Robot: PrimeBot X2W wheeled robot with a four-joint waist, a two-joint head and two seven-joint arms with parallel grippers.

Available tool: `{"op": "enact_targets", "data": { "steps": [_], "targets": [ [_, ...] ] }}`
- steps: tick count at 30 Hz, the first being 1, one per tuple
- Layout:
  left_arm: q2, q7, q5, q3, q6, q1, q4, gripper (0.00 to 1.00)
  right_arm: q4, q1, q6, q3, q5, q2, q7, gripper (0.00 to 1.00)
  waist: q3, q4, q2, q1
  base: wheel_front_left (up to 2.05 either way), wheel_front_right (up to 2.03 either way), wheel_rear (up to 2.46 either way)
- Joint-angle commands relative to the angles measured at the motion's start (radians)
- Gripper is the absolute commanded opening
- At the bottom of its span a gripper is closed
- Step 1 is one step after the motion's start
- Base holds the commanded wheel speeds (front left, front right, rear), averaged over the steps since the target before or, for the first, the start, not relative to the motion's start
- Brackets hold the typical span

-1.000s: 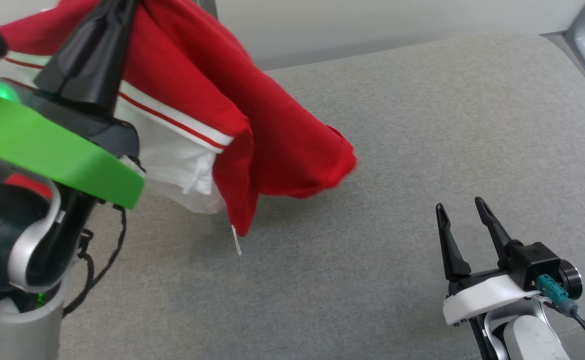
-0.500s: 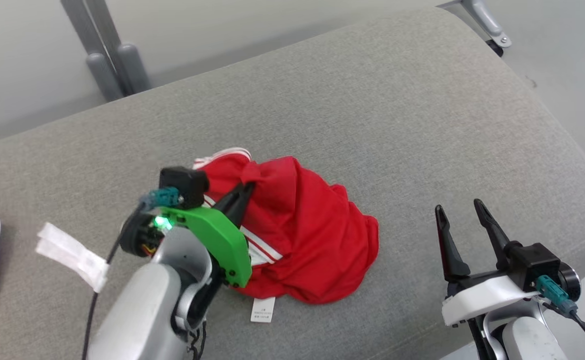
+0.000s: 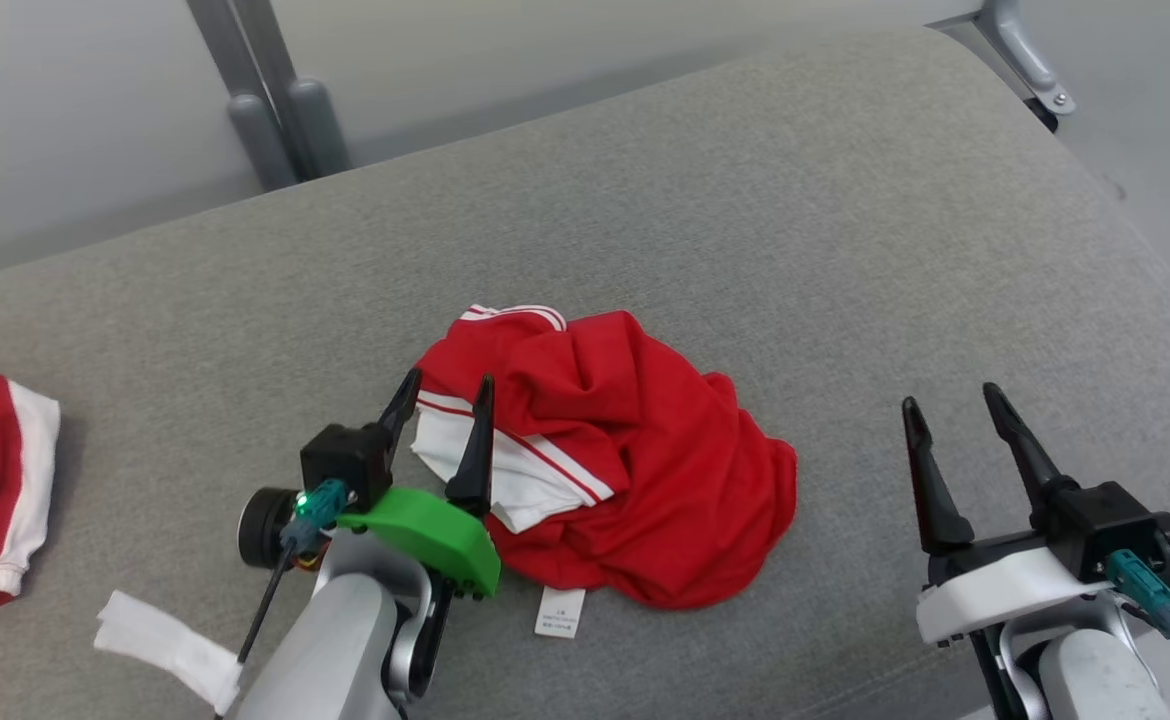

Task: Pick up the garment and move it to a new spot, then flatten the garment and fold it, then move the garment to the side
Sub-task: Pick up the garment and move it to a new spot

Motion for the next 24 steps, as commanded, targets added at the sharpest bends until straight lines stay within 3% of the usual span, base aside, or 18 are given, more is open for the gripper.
{"op": "enact_targets", "data": {
  "steps": [1, 6, 10, 18, 24],
  "targets": [
    [0.009, -0.014, 0.009, 0.007, 0.009, 0.048, -0.025, 1.00, -0.014, 0.019, 0.000, -0.012, -0.003, -0.013, -0.003, 1.00, -0.052, 0.069, -0.0001, 0.0000, 0.00, 0.00, 0.00],
    [0.041, -0.026, 0.042, 0.085, 0.037, 0.189, -0.189, 1.00, -0.047, 0.054, 0.000, -0.026, -0.010, -0.051, -0.003, 1.00, -0.105, 0.141, -0.0001, 0.0000, 0.00, 0.00, 0.00],
    [0.053, -0.026, 0.082, 0.210, 0.051, 0.338, -0.338, 1.00, -0.062, 0.074, 0.000, -0.033, -0.011, -0.069, -0.003, 1.00, -0.126, 0.191, -0.0001, 0.0000, 0.00, 0.00, 0.00],
    [0.019, -0.025, 0.186, 0.417, -0.044, 0.520, -0.421, 1.00, -0.024, 0.113, 0.000, -0.043, -0.016, -0.061, -0.003, 1.00, -0.147, 0.266, -0.0001, 0.0000, 0.00, 0.00, 0.00],
    [-0.008, -0.025, 0.239, 0.496, -0.111, 0.546, -0.405, 1.00, 0.021, 0.124, 0.000, -0.049, -0.025, -0.041, -0.003, 1.00, -0.145, 0.278, -0.0001, 0.0000, 0.00, 0.00, 0.00]
  ]
}}
